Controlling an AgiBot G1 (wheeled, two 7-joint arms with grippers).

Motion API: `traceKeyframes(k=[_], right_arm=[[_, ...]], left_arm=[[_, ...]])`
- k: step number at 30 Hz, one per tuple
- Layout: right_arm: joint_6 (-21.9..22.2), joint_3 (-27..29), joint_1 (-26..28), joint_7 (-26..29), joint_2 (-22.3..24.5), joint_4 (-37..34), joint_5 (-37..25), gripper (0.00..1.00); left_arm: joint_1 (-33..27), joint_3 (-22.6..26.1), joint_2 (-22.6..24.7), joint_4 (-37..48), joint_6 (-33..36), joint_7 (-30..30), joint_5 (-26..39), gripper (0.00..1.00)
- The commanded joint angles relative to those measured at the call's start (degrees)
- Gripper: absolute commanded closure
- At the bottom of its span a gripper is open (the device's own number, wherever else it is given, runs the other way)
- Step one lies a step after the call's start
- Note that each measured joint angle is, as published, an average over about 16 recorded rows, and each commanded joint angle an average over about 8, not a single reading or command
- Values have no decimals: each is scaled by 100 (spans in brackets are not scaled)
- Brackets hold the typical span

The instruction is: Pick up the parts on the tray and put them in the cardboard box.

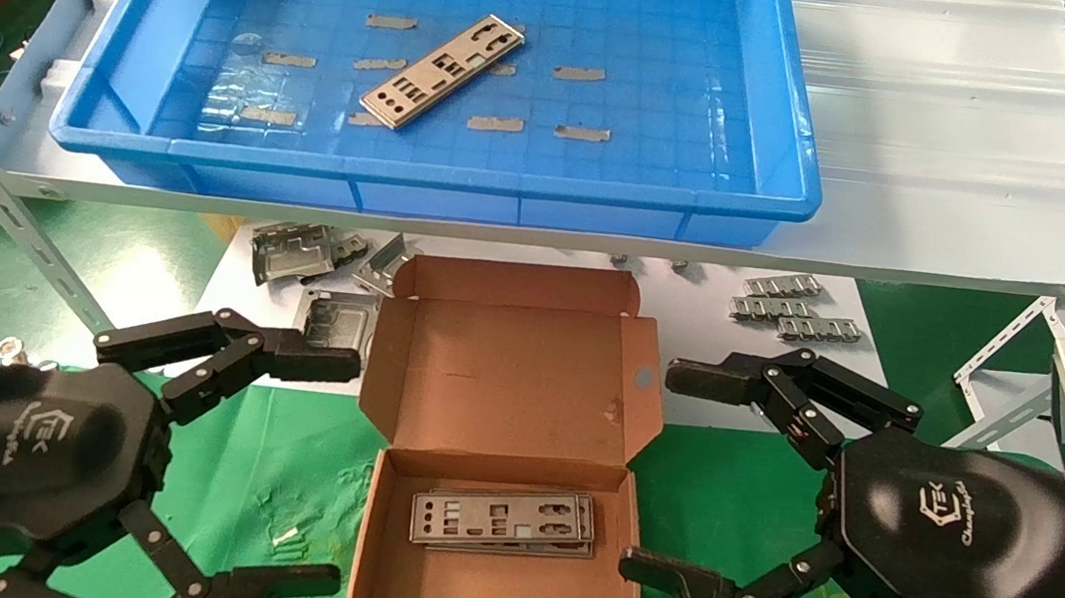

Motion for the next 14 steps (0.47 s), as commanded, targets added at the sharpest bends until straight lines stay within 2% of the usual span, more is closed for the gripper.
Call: traceKeyframes(k=[1,14], right_arm=[[0,0,0,0,0,0,0,0],[0,0,0,0,0,0,0,0]], left_arm=[[0,0,0,0,0,0,0,0],[0,0,0,0,0,0,0,0]])
